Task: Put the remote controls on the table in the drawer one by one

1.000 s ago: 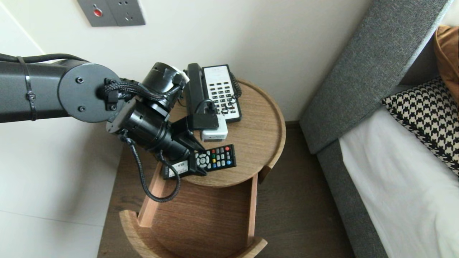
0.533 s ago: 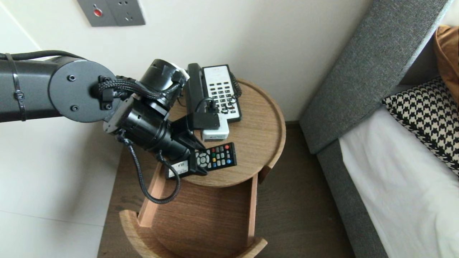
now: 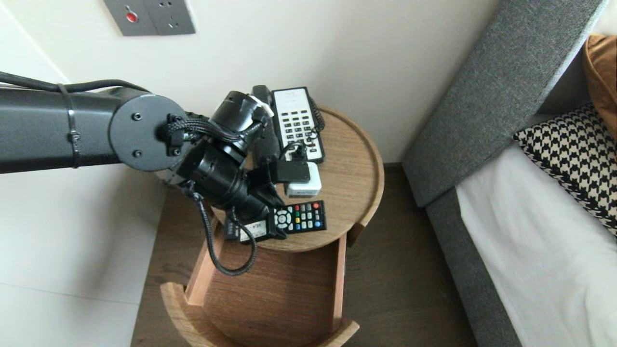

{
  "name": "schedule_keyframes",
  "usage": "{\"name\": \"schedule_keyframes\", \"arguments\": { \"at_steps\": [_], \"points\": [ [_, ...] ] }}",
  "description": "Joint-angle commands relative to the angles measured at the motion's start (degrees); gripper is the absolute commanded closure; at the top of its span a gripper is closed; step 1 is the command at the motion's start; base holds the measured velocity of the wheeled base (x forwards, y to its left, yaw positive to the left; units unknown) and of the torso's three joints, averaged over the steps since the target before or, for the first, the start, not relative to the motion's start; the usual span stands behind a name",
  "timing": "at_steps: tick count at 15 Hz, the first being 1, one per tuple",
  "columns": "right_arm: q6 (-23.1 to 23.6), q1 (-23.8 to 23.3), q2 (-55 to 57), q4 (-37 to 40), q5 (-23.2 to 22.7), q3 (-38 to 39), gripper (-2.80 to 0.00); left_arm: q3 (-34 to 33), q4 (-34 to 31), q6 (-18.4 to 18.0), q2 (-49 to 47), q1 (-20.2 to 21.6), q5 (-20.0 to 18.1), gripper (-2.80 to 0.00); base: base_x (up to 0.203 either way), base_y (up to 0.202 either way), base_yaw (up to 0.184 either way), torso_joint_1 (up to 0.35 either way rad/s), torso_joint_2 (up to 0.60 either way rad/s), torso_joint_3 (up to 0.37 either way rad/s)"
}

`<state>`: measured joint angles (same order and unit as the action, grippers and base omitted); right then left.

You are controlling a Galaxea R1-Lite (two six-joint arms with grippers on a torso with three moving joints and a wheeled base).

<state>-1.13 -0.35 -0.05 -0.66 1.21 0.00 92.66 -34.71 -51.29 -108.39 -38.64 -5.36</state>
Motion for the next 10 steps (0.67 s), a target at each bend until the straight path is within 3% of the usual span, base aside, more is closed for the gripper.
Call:
{"name": "schedule_keyframes", "arguments": {
  "at_steps": [1,10],
  "points": [
    [0.03,-0.01,-0.57,0.04,0.02,0.26,0.0,1.4,-0.3,-0.3,-3.68,-0.35,0.0,0.0,0.0,0.0,0.0,0.0,0.0,0.0],
    [-0.01,-0.01,-0.57,-0.04,0.02,0.26,0.0,5.35,0.29,0.49,-8.65,-0.29,-0.7,0.0,0.0,0.0,0.0,0.0,0.0,0.0]
  ]
}}
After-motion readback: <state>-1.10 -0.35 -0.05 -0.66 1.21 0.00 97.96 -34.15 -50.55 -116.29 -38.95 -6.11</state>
